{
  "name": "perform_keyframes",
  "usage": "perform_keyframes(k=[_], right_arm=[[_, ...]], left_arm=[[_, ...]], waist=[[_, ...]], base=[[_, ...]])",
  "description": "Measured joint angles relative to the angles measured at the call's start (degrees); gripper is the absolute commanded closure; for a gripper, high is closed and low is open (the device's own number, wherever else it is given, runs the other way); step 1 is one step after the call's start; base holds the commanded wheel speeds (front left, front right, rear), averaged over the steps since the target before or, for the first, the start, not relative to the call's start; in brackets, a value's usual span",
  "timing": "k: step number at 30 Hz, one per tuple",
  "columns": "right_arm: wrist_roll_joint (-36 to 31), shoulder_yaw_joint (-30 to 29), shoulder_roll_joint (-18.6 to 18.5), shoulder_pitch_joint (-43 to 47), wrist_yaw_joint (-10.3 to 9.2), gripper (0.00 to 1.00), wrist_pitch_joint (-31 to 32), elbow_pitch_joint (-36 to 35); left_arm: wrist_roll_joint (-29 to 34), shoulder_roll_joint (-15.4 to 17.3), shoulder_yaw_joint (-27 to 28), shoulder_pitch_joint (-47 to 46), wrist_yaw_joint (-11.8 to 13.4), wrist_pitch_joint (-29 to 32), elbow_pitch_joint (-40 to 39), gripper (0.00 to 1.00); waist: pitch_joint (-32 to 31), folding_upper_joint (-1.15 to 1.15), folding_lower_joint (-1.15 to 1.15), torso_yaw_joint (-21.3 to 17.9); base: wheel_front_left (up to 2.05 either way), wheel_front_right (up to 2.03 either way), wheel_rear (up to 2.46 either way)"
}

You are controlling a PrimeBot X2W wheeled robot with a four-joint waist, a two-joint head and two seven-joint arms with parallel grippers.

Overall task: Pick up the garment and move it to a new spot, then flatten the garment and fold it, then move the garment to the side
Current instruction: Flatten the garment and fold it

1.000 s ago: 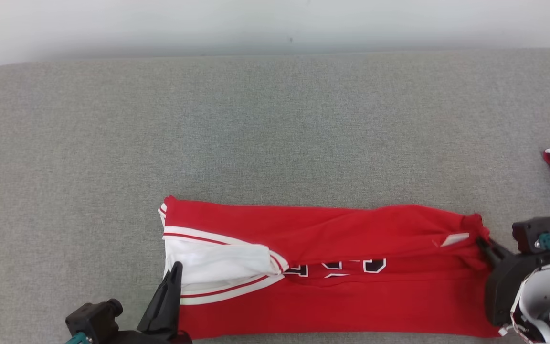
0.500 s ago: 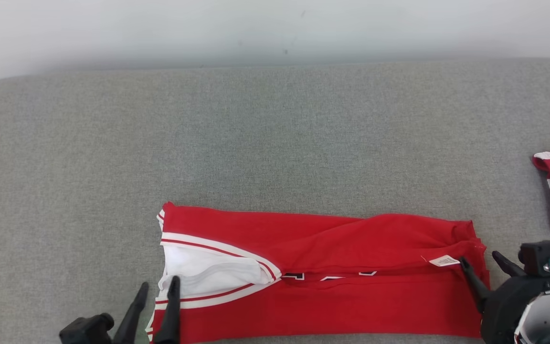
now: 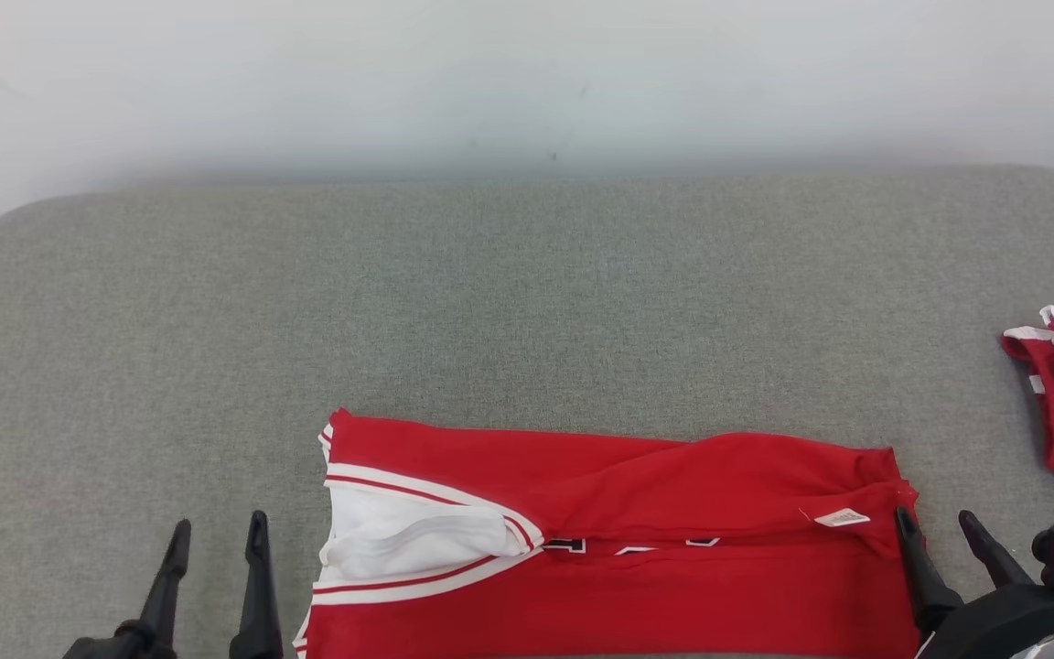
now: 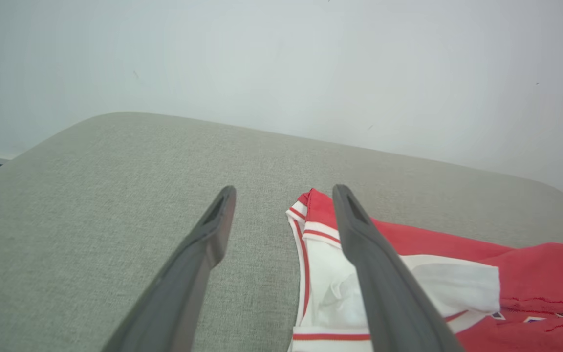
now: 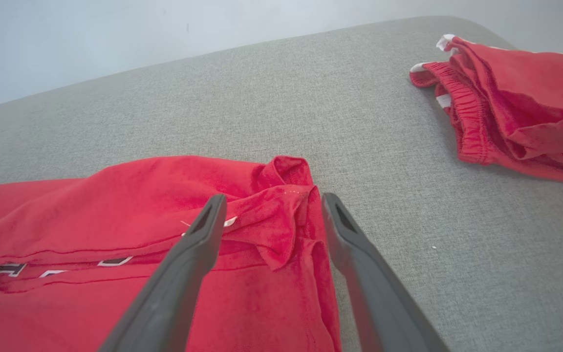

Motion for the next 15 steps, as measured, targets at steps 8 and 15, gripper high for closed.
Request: perform_keyframes(k=[8, 15], right_arm=[[-0.49, -1.57, 3.00, 0.82, 0.00, 0.00, -0.96, 1.68], [-1.27, -2.44, 3.82, 0.67, 0.00, 0.00, -0.11, 4.72]], left_arm=[[7.98, -6.10, 8.34, 4.39, -5.41, -0.01, -3.89, 0.00], [11.00, -8.75, 11.78, 5.57, -8.04, -0.01, -4.05, 0.00]], waist=[[-2.31, 0.00, 0.00, -0.12], [-3.16, 0.00, 0.00, -0.39]], base=[[0.00, 0.00, 0.00], [0.00, 0.00, 0.00]])
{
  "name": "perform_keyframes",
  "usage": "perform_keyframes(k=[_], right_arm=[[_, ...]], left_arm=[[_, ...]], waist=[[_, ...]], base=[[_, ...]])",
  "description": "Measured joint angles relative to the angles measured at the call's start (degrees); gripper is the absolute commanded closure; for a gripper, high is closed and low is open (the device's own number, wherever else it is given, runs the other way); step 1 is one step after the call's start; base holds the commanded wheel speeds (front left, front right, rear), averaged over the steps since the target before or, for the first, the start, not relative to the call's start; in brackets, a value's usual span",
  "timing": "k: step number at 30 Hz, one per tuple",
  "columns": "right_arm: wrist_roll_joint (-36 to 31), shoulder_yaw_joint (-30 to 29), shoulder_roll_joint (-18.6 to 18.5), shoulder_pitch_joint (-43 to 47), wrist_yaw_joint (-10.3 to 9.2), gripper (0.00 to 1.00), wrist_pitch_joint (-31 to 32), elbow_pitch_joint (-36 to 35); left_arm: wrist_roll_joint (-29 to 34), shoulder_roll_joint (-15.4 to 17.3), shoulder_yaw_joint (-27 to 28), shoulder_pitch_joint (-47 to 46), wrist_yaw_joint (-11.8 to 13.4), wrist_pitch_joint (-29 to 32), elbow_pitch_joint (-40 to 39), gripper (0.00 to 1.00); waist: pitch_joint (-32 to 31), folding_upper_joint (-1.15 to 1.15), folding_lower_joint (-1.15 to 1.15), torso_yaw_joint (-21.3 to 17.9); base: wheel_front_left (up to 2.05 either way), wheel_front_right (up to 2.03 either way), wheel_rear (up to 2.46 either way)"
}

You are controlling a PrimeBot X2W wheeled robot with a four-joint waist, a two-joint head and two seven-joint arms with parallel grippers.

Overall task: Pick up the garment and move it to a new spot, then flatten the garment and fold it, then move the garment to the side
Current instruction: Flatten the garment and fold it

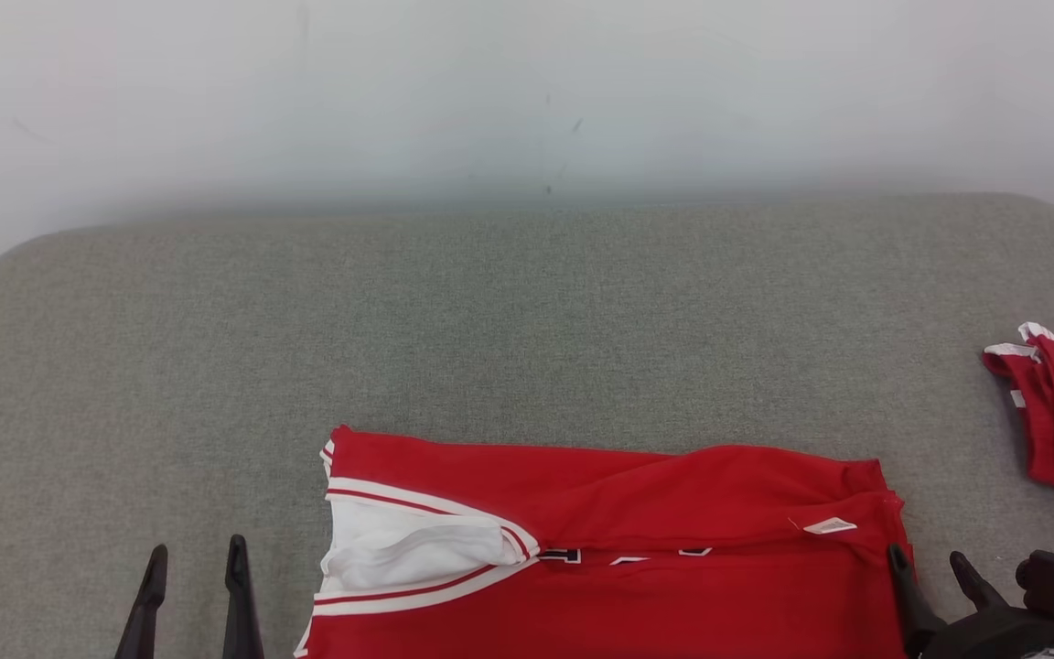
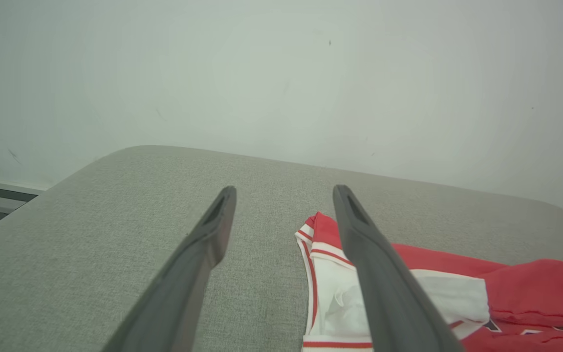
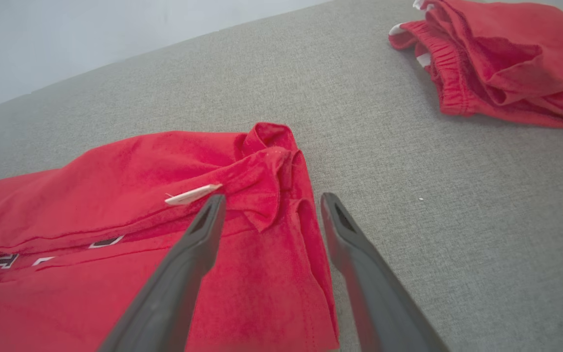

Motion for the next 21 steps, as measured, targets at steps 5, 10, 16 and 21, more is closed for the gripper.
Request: perform_keyframes(k=[5, 10, 16, 21], right_arm=[[-0.74, -0.65, -0.24, -1.44, 0.00, 0.00, 1.79, 1.05], [-1.23, -1.40, -0.77, -3.02, 0.00, 0.00, 4.12, 2.07], [-2.20, -2.67, -0.94, -5.44, 0.00, 0.00, 7.28, 4.36], [-2.34, -3.14, -1.83, -7.23, 0.00, 0.00, 8.83, 7.08]], left_arm=[[1.35, -0.86, 0.69, 0.02, -0.82, 0.00, 0.33, 0.00], [1.90, -1.34, 1.02, -0.04, -1.35, 0.00, 0.59, 0.00], [2.46, -1.64, 0.83, -0.42, -1.69, 0.00, 1.35, 0.00], [2.87, -1.75, 0.49, -1.19, -1.99, 0.00, 1.89, 0.00]], waist=[[0.41, 0.00, 0.00, 0.14], [1.43, 0.00, 0.01, 0.35], [2.79, 0.00, 0.01, 0.74], [3.75, 0.00, 0.01, 1.49]], base=[[0.00, 0.00, 0.00], [0.00, 0.00, 0.00], [0.00, 0.00, 0.00], [0.00, 0.00, 0.00]])
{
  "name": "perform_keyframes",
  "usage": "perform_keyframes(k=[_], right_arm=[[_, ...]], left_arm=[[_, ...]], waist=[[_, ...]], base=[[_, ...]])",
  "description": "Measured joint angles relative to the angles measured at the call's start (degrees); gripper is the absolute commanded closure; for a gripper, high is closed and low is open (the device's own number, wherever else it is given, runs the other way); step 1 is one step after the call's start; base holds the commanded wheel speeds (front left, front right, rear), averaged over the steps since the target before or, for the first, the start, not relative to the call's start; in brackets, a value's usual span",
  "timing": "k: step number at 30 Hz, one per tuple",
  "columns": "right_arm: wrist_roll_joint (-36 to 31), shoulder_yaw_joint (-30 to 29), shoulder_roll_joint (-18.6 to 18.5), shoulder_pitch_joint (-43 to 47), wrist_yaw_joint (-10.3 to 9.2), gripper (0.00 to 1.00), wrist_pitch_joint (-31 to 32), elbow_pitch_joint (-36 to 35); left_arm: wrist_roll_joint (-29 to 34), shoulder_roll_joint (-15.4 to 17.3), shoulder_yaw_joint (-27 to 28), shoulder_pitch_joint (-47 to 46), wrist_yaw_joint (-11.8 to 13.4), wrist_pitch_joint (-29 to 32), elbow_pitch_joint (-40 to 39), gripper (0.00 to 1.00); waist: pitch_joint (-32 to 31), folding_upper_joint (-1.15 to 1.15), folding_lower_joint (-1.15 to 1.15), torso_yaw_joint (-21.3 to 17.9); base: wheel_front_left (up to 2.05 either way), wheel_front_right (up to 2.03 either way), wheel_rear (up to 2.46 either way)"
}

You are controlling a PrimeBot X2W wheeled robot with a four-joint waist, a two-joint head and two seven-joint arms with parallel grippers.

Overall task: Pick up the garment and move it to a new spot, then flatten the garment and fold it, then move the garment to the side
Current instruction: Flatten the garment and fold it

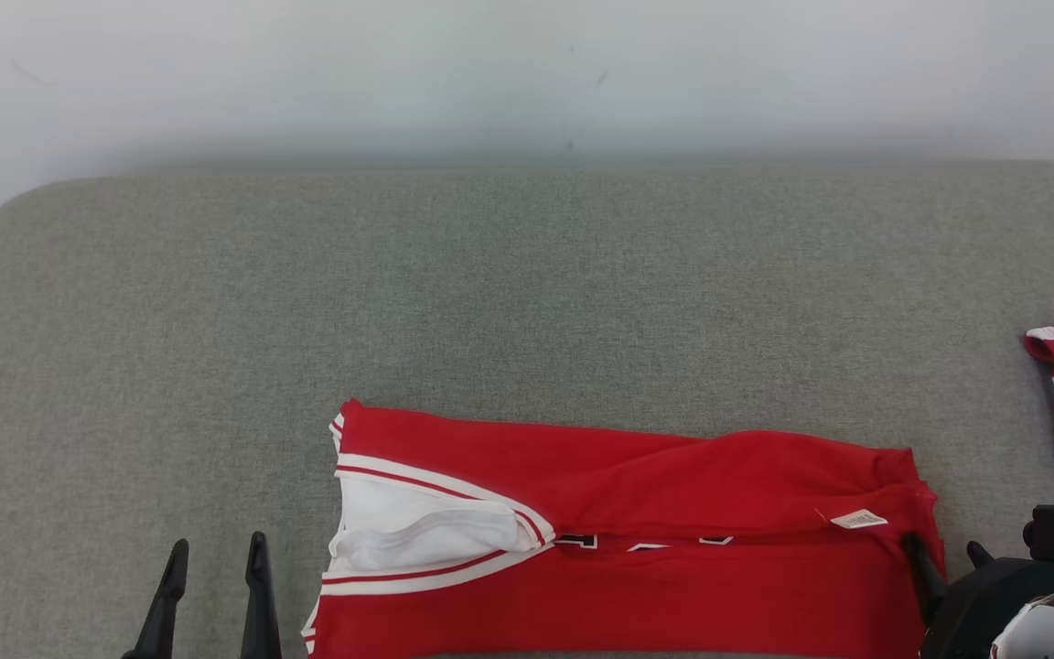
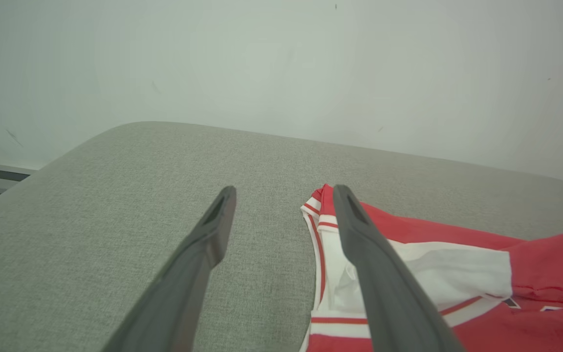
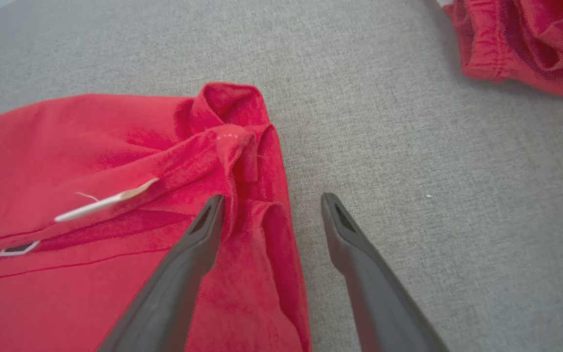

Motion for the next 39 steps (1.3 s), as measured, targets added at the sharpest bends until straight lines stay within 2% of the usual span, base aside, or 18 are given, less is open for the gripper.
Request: perform_keyframes(k=[9, 18, 19, 20, 21, 22, 23, 31, 39], right_arm=[[-0.23, 0.73, -0.84, -2.87, 0.00, 0.00, 2.20, 4.59], [-0.19, 2.34, -1.47, -5.43, -0.15, 0.00, 5.49, 6.00], [-0.14, 2.45, -1.49, -5.51, -0.18, 0.08, 5.60, 6.01], [-0.13, 2.55, -1.51, -5.58, -0.18, 0.30, 5.69, 6.03], [-0.11, 2.68, -1.48, -5.64, -0.18, 0.65, 5.77, 6.05], [-0.02, 2.82, -1.40, -5.76, -0.18, 0.88, 5.94, 6.08], [0.03, 2.97, -1.29, -5.84, -0.16, 1.00, 5.98, 6.13], [-1.05, 1.77, -0.53, -6.07, 0.10, 1.00, 5.14, 5.25], [-2.80, -4.09, -0.91, -5.83, 0.10, 1.00, 3.93, 2.08]], left_arm=[[0.45, -0.08, 0.21, -0.35, -0.15, 0.00, 1.47, 0.00], [0.92, -0.10, -0.32, -1.51, -0.18, 0.00, 3.37, 0.00], [0.93, -0.10, -0.37, -1.57, -0.19, 0.00, 3.53, 0.00], [0.93, -0.08, -0.43, -1.64, -0.20, 0.00, 3.64, 0.00], [0.93, -0.07, -0.42, -1.75, -0.20, 0.00, 3.71, 0.00], [0.94, -0.05, -0.42, -1.83, -0.20, 0.00, 3.74, 0.00], [0.99, -0.03, -0.38, -1.92, -0.20, 0.00, 3.80, 0.00], [1.00, 0.00, -0.04, -2.27, -0.21, 0.00, 4.19, 0.00], [0.97, -0.01, 0.42, -2.04, -0.19, 0.00, 4.35, 0.00]], waist=[[1.71, 0.00, 0.00, 1.21], [3.16, 0.00, 0.00, 1.92], [3.23, 0.00, 0.00, 1.95], [3.27, 0.00, -0.01, 1.97], [3.29, 0.00, 0.00, 1.95], [3.30, 0.00, 0.00, 1.92], [3.28, 0.00, 0.00, 1.86], [2.88, 0.00, 0.00, 1.11], [1.76, 0.00, 0.00, -0.17]], base=[[0.00, 0.00, 0.00], [0.00, 0.00, 0.00], [0.00, 0.00, 0.00], [0.00, 0.00, 0.00], [0.00, 0.00, 0.00], [0.00, 0.00, 0.00], [0.00, 0.00, 0.00], [0.00, 0.00, 0.00], [0.00, 0.00, 0.00]])
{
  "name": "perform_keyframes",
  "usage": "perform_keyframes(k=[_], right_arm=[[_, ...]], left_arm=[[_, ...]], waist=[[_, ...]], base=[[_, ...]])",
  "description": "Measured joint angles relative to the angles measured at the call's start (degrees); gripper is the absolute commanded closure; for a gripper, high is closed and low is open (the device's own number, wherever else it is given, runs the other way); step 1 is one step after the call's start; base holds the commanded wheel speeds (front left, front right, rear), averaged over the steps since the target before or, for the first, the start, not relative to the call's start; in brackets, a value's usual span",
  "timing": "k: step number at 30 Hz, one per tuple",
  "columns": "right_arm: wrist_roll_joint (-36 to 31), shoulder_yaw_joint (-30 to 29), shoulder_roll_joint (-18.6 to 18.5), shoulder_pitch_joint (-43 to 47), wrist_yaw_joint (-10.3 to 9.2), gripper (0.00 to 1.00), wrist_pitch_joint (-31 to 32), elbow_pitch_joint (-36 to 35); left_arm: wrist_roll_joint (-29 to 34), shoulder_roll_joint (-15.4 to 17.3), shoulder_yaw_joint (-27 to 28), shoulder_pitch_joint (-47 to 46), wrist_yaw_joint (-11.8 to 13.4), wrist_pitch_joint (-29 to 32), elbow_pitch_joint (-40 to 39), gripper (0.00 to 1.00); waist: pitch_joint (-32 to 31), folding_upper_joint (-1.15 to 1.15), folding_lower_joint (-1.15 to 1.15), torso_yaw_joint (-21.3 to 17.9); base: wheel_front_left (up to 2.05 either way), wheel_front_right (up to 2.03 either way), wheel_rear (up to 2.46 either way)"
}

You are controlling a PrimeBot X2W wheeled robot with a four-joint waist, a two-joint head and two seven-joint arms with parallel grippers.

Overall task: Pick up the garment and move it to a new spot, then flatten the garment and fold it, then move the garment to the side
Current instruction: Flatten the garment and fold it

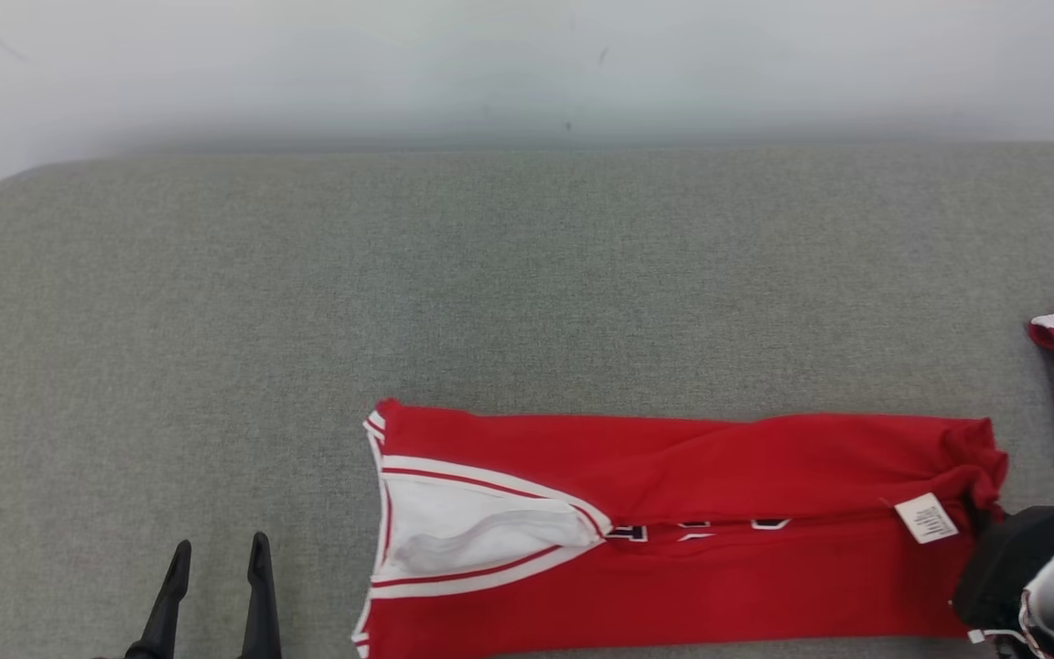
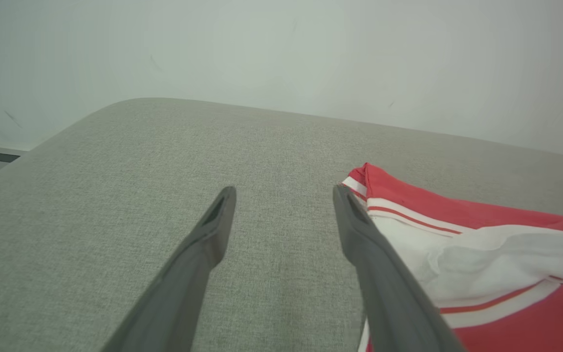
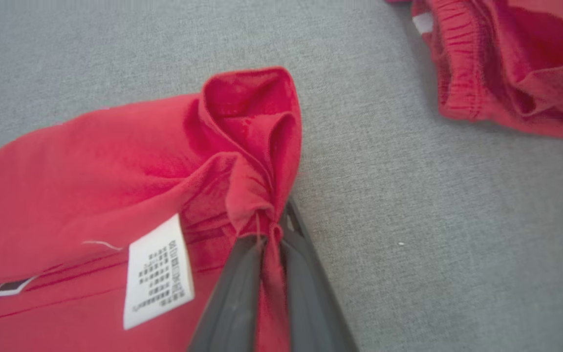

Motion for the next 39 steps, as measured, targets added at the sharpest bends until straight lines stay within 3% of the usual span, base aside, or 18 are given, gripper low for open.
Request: perform_keyframes(k=[14, 20, 28, 39], right_arm=[[-2.68, -12.14, -1.14, 1.58, 0.00, 1.00, -0.70, -5.49], [-3.08, -13.06, -0.79, 2.72, -0.01, 1.00, 0.03, -8.13], [0.02, -5.00, 2.89, 5.24, -0.01, 1.00, 2.10, -13.01], [5.03, 12.87, 4.41, 5.25, -0.01, 1.00, 3.87, -14.59]], left_arm=[[-0.24, -0.07, 0.27, 0.84, 0.04, 0.00, -0.05, 0.00], [-0.48, -0.08, 0.25, 0.91, 0.04, 0.00, 0.08, 0.00], [-0.70, -0.12, 0.01, 0.92, 0.04, 0.00, 0.68, 0.00], [-0.90, -0.15, -0.37, 0.90, 0.02, 0.00, 1.32, 0.00]], waist=[[-1.37, 0.00, 0.00, -2.44], [-1.84, 0.00, -0.01, -3.20], [-2.30, 0.00, -0.01, -3.37], [-2.70, 0.00, -0.01, -2.14]], base=[[0.00, 0.00, 0.00], [0.00, 0.00, 0.00], [0.00, 0.00, 0.00], [0.00, 0.00, 0.00]])
